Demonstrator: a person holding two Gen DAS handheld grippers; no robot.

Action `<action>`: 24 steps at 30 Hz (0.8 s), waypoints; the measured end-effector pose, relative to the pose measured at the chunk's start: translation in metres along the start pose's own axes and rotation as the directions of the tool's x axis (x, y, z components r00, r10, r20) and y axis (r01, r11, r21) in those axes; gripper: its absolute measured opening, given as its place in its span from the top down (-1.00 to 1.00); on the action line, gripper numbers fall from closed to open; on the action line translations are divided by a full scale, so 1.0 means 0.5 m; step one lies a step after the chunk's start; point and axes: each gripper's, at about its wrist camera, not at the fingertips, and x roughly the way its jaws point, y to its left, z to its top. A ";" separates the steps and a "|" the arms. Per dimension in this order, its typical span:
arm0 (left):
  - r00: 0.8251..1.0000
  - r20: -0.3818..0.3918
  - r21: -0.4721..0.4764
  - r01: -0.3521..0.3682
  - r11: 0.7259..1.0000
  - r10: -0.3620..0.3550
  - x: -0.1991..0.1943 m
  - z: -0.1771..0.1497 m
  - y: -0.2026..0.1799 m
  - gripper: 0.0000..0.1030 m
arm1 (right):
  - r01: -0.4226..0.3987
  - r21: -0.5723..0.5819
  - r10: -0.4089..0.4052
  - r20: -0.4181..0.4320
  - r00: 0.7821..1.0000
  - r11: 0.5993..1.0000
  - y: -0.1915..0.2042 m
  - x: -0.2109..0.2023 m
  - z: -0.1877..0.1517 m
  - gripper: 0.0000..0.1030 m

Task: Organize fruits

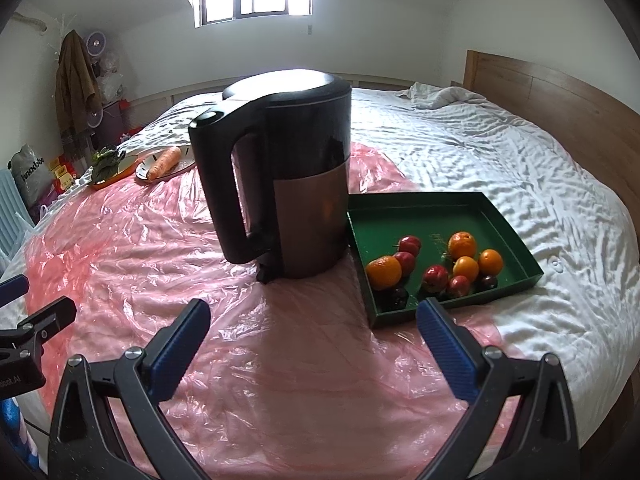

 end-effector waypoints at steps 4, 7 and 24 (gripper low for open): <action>1.000 -0.002 -0.005 -0.001 1.000 0.001 0.002 0.000 0.008 -0.91 | 0.000 -0.004 0.000 -0.004 1.000 1.000 0.007 0.002 -0.001 -1.00; 1.000 -0.003 -0.004 0.000 1.000 0.000 0.002 0.000 0.010 -0.91 | 0.002 -0.006 -0.003 -0.005 1.000 1.000 0.010 0.003 -0.002 -1.00; 1.000 -0.004 0.030 0.011 0.999 -0.011 -0.002 -0.003 -0.017 -0.91 | 0.013 0.005 -0.013 -0.006 1.000 1.000 -0.004 0.001 -0.004 -1.00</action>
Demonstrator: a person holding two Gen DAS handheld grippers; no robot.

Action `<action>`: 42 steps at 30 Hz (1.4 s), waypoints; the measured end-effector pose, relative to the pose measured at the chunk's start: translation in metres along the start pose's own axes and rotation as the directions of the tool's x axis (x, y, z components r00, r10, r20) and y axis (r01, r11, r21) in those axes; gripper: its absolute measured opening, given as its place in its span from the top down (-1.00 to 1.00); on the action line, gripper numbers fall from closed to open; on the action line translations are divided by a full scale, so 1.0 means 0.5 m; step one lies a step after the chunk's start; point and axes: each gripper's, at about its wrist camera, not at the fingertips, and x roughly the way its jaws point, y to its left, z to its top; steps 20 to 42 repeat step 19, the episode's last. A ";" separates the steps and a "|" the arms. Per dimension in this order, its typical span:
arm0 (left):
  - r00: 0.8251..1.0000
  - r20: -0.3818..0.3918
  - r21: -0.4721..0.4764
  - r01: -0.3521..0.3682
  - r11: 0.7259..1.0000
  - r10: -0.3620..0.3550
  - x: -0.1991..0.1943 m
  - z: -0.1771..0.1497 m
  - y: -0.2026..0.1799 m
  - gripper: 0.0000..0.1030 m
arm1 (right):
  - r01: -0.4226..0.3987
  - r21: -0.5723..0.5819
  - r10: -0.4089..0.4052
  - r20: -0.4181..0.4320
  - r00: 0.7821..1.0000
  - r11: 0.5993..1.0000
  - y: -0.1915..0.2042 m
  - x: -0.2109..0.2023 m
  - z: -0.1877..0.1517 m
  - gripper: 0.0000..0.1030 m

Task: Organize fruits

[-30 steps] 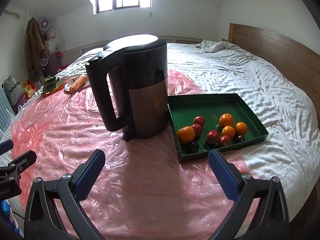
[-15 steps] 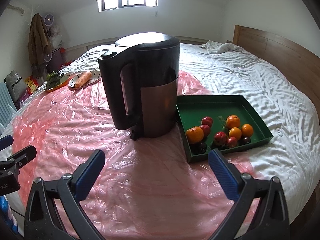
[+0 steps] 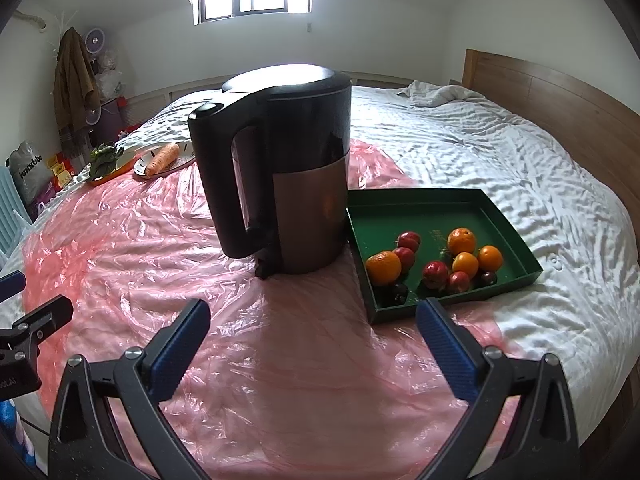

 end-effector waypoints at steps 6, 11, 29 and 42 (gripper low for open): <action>1.000 -0.002 0.022 0.013 1.000 -0.013 0.002 0.000 -0.019 -0.91 | 0.012 0.003 -0.012 0.001 1.000 1.000 -0.009 -0.002 -0.002 -1.00; 1.000 -0.002 0.037 0.021 0.999 -0.021 0.001 0.000 -0.035 -0.91 | 0.024 0.011 -0.024 0.002 1.000 1.000 -0.020 -0.003 -0.002 -1.00; 1.000 0.000 0.047 0.028 0.998 -0.028 -0.001 0.004 -0.053 -0.91 | 0.034 0.019 -0.034 0.002 0.999 0.999 -0.031 -0.003 -0.004 -1.00; 1.000 0.000 0.047 0.028 0.998 -0.028 -0.001 0.004 -0.053 -0.91 | 0.034 0.019 -0.034 0.002 0.999 0.999 -0.031 -0.003 -0.004 -1.00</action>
